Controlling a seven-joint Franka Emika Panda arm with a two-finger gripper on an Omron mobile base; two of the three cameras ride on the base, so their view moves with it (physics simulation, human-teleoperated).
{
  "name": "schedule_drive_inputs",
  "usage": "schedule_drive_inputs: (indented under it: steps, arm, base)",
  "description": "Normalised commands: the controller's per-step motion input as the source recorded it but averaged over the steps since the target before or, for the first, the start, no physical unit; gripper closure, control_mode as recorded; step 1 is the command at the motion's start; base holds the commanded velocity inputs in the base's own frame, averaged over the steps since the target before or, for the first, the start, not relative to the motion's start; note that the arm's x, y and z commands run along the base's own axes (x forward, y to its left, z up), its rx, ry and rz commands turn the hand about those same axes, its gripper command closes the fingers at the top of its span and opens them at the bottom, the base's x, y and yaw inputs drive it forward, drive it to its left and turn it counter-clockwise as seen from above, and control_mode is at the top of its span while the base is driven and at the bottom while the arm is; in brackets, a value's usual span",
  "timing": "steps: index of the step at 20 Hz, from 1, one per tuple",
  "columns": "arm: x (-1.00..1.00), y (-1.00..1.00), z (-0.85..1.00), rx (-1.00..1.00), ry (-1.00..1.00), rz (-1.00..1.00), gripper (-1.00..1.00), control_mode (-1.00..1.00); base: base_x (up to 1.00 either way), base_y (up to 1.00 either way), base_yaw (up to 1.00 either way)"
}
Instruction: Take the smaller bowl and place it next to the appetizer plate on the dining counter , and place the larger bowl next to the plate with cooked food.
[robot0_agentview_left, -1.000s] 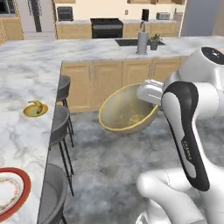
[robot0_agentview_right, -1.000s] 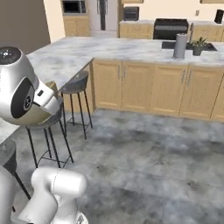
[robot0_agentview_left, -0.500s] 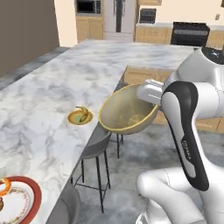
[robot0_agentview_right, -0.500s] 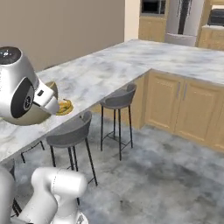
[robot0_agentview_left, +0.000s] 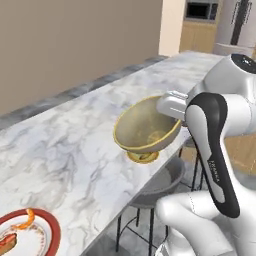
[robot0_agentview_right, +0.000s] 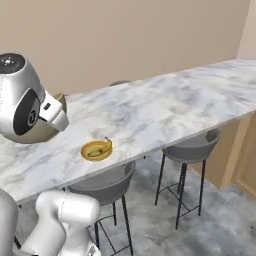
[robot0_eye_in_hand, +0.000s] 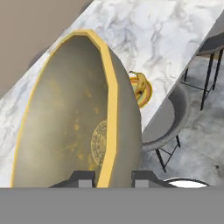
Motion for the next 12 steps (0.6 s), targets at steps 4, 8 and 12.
schedule_drive_inputs:
  steps: [4, 8, 12]
  arm:
    - [0.0, 0.0, 0.0, 0.0, 0.0, 0.0, 1.0, 1.0]
    - [0.0, 0.0, 0.0, 0.0, 0.0, 0.0, 1.0, 1.0]
    - [0.0, 0.0, 0.0, 0.0, 0.0, 0.0, 1.0, 1.0]
  base:
    - [0.61, 0.45, 0.71]
    - [0.02, 0.85, 0.69]
    - [0.0, 0.93, 0.66]
